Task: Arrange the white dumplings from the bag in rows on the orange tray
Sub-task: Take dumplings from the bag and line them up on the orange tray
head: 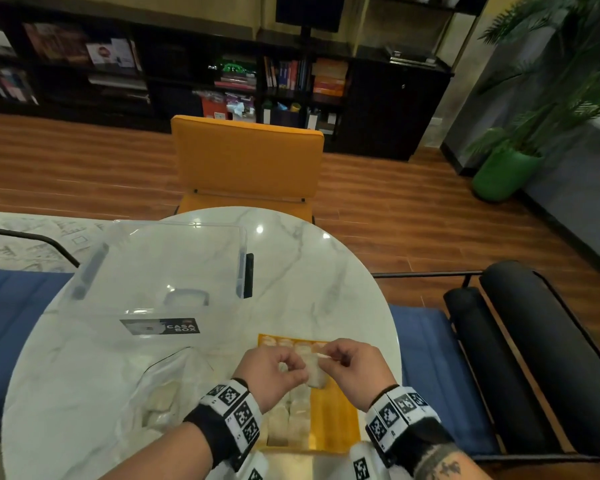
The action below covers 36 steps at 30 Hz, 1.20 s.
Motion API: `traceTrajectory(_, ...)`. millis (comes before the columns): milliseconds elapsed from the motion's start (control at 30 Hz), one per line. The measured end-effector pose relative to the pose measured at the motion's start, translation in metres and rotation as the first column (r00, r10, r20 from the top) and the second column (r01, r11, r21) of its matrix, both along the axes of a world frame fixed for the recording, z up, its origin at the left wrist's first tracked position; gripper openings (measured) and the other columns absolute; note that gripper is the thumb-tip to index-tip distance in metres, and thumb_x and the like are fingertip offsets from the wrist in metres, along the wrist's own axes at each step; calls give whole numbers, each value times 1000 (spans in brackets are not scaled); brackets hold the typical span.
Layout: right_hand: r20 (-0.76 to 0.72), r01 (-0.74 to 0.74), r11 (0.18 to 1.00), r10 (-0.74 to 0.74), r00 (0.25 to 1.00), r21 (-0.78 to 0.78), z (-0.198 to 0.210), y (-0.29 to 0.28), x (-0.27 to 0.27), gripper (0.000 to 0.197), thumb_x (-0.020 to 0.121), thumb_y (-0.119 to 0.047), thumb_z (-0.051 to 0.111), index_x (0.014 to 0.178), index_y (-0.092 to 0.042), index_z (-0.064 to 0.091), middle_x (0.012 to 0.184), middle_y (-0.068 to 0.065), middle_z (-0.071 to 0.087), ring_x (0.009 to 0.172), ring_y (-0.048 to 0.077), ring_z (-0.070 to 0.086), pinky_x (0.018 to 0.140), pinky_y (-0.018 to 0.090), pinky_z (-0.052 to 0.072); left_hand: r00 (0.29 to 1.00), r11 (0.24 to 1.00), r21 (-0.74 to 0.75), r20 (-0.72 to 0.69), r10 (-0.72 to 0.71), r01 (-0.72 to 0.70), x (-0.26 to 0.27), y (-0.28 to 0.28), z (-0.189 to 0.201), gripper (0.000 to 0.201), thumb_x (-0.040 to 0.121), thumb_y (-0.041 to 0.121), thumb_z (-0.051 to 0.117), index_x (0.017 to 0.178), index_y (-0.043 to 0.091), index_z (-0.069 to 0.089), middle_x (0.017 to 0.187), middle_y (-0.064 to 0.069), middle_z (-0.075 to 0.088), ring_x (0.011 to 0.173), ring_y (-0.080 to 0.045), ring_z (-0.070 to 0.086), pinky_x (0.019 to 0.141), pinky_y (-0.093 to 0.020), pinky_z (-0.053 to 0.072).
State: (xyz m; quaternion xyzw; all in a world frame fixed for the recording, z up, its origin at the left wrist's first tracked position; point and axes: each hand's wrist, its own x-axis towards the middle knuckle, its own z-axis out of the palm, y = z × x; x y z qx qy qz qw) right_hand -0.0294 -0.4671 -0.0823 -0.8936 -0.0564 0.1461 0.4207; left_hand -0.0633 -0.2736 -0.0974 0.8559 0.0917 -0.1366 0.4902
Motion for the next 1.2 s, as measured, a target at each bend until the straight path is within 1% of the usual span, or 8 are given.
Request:
traceTrajectory(67, -14, -37, 990, 35, 999, -134, -6, -6, 6, 18, 88, -31, 71, 76, -41, 60, 73, -15, 64, 69, -1, 59, 65, 11, 44, 999, 996, 85, 5, 36, -36, 1, 7, -5, 9, 80, 41, 74, 77, 37, 66, 91, 18, 69, 93, 0, 62, 84, -17, 46)
traceTrajectory(133, -52, -79, 963, 68, 996, -256, -13, -12, 11, 11, 90, -35, 66, 81, -36, 60, 77, -12, 63, 73, 4, 59, 67, 16, 45, 994, 980, 169, 17, 104, -105, 2, 19, -10, 8, 84, 43, 69, 86, 38, 64, 98, 14, 68, 97, -5, 62, 79, -16, 41)
traceTrajectory(200, -117, -155, 913, 119, 986, -378, -19, -15, 16, 5, 91, -34, 61, 92, -30, 63, 87, -7, 66, 82, 13, 63, 73, 23, 50, 986, 959, 233, -2, 165, -160, 2, 31, -17, 21, 85, 44, 67, 102, 33, 65, 106, 7, 69, 101, -11, 62, 79, -17, 40)
traceTrajectory(267, -178, -238, 860, 174, 969, -452, -26, -14, 20, 6, 89, -31, 58, 93, -28, 63, 92, -4, 68, 85, 17, 64, 76, 26, 52, 979, 946, 268, -39, 198, -180, 2, 39, -23, 34, 84, 44, 68, 112, 26, 63, 111, 2, 68, 104, -15, 62, 82, -19, 44)
traceTrajectory(367, -214, -298, 810, 217, 952, -505, -31, -8, 26, 4, 88, -30, 59, 90, -31, 62, 96, -3, 69, 88, 17, 64, 78, 26, 52, 979, 939, 311, -90, 182, -146, 1, 43, -27, 40, 82, 44, 69, 116, 24, 62, 111, -1, 68, 99, -15, 63, 84, -23, 49)
traceTrajectory(467, -207, -282, 781, 199, 958, -557, -33, -1, 37, 12, 88, -28, 59, 98, -27, 65, 103, 1, 68, 97, 22, 64, 84, 29, 53, 975, 937, 327, -137, 173, -120, 2, 43, -28, 34, 82, 40, 70, 112, 26, 63, 109, -1, 68, 88, -12, 60, 81, -22, 50)
traceTrajectory(733, -178, -142, 808, 47, 983, -571, -43, 9, 53, 14, 86, -26, 65, 98, -27, 72, 107, 0, 66, 101, 19, 63, 87, 28, 53, 971, 936, 337, -169, 170, -105, 2, 43, -25, 27, 83, 37, 68, 109, 28, 64, 107, 1, 66, 84, -10, 57, 76, -20, 48)
traceTrajectory(1200, -189, 84, 862, -204, 961, -500, -52, 16, 49, 11, 84, -35, 70, 93, -31, 74, 94, -4, 70, 86, 17, 65, 77, 27, 55, 971, 931, 358, -184, 153, -79, 3, 42, -23, 30, 85, 38, 68, 112, 29, 63, 111, 2, 65, 87, -10, 56, 79, -21, 48)
